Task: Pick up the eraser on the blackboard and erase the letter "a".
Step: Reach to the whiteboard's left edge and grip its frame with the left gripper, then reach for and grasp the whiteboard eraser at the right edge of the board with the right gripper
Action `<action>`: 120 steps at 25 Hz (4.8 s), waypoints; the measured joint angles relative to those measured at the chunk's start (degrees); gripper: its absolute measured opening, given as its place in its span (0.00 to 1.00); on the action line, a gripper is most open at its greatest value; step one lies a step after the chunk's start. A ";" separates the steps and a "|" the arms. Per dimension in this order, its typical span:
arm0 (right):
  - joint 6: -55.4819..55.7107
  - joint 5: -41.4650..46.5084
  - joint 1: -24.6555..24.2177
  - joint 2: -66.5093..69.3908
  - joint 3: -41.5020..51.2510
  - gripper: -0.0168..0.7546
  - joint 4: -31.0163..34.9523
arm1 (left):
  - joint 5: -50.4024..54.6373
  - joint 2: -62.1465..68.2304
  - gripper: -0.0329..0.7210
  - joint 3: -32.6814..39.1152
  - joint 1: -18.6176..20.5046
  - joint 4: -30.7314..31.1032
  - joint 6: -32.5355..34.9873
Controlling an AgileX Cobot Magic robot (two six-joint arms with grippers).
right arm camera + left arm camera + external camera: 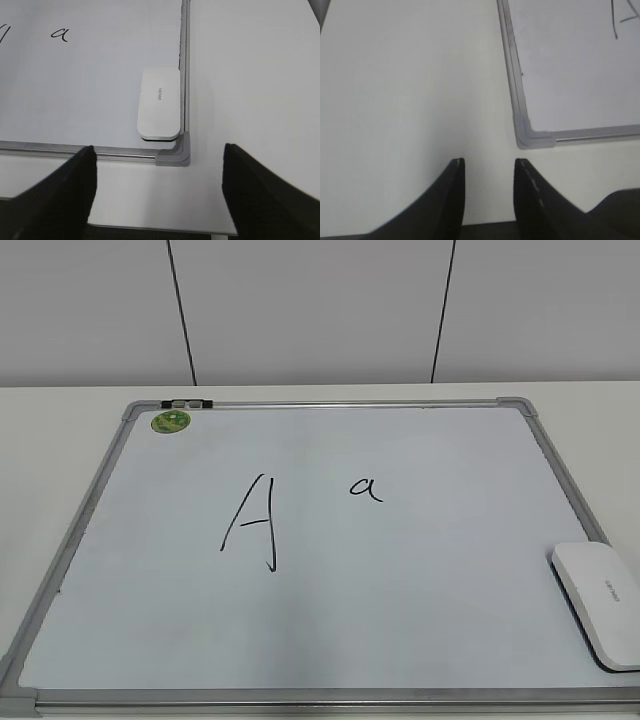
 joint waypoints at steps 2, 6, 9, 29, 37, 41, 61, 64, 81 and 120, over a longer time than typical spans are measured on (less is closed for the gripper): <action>0.00 0.00 0.00 0.00 0.00 0.77 0.00 | -3.36 5.12 0.36 -0.90 0.00 0.26 0.00; 0.00 0.00 0.00 0.00 0.00 0.77 0.00 | -10.55 15.59 0.36 -3.75 0.00 -0.59 0.00; 0.00 0.00 0.00 0.00 0.00 0.77 0.00 | -14.24 24.29 0.36 -6.41 0.00 -1.72 0.00; 0.00 0.00 0.00 0.00 0.00 0.77 0.00 | -8.86 71.94 0.36 -38.66 0.00 -7.80 0.00; 0.00 0.00 0.00 0.00 0.00 0.77 0.00 | -7.90 79.82 0.37 -44.57 0.00 -8.11 0.00; 0.00 0.00 0.00 0.00 0.00 0.77 0.00 | -7.74 83.68 0.37 -46.94 0.00 -7.32 0.00; 0.00 0.00 0.00 0.00 0.00 0.77 0.47 | -9.47 97.45 0.37 -54.76 0.00 -7.81 0.00; 0.00 0.00 0.00 0.00 0.00 0.77 0.47 | -9.47 98.61 0.37 -55.51 0.00 -7.81 0.00; 0.00 0.00 0.00 0.00 0.00 0.77 0.47 | -9.15 102.44 0.36 -56.20 0.00 -9.41 0.00; 0.00 -4.35 0.66 29.64 -6.67 0.77 -0.90 | -8.54 103.26 0.09 -56.65 -0.08 -11.71 -0.12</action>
